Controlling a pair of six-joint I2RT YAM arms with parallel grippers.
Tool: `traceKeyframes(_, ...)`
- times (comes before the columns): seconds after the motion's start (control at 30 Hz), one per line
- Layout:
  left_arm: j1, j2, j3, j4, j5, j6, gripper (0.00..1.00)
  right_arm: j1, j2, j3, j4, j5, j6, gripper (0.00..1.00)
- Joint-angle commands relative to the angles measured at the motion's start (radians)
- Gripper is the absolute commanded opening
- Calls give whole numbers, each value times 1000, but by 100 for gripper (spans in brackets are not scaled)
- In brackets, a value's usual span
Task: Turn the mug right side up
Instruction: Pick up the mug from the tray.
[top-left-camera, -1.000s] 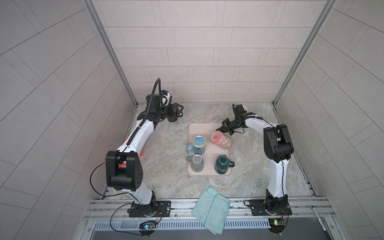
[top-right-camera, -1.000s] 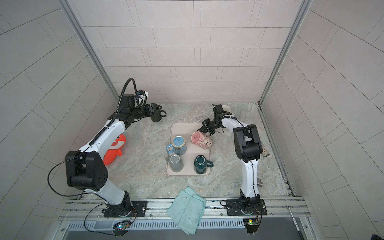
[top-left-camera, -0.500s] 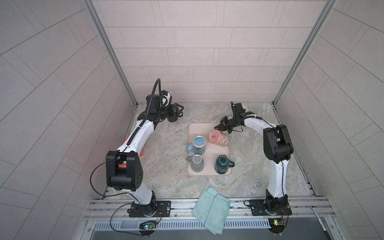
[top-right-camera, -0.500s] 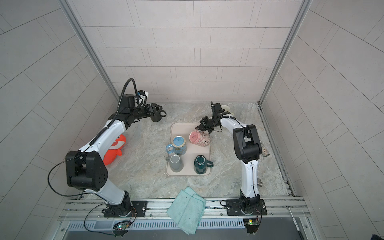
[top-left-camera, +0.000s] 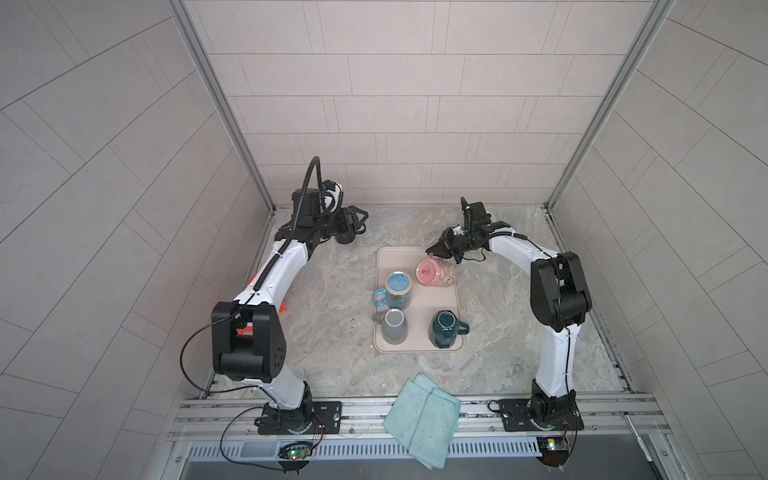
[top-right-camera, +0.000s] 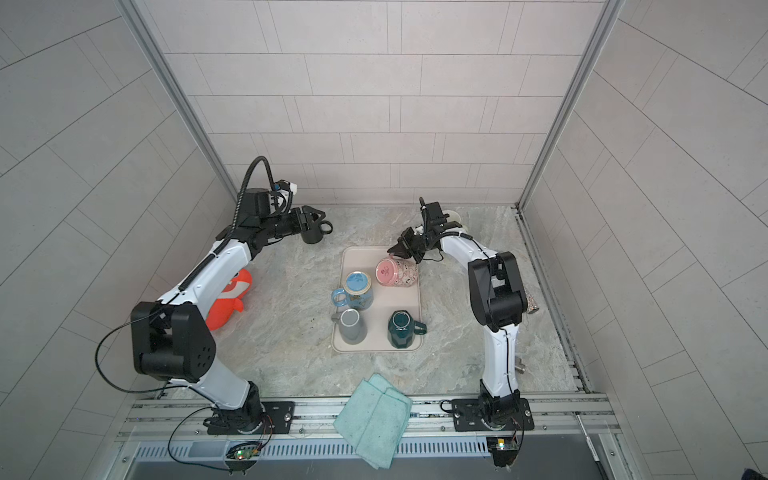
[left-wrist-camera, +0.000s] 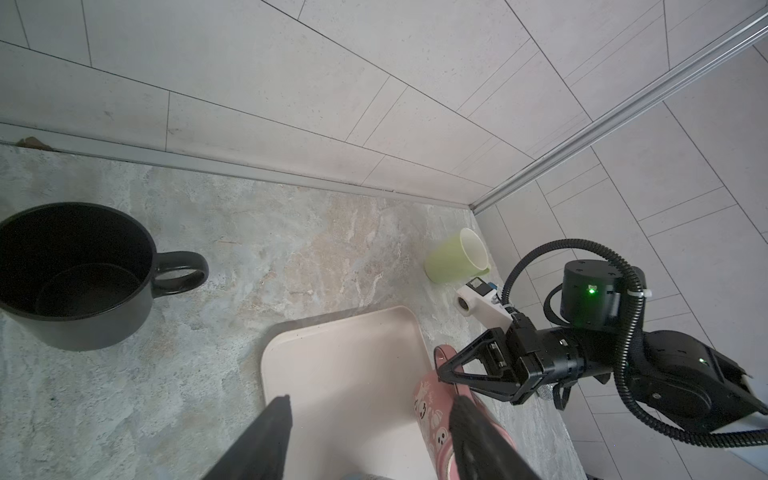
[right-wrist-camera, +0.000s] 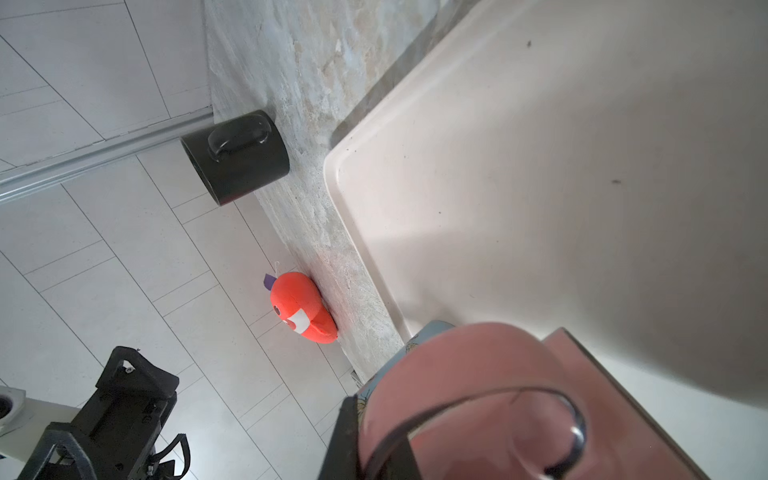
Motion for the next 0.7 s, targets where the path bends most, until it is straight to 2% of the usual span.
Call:
traceKeyframes(0.0, 7, -24, -16, 36, 21, -11, 66, 12, -70, -11, 39, -35, -12, 0)
traceKeyframes(0.17, 6, -18, -15, 41, 29, -19, 66, 28, -71, 5, 31, -22, -79, 0)
traceKeyframes(0.33, 6, -10, -2, 57, 39, -38, 66, 47, -67, 101, -115, 33, -248, 0)
traceKeyframes(0.53, 5, 6, 35, 84, 72, -72, 66, 53, -76, 182, -191, 74, -388, 0)
traceKeyframes(0.67, 6, 19, 79, 88, 111, -95, 66, 79, -91, 270, -287, 136, -547, 0)
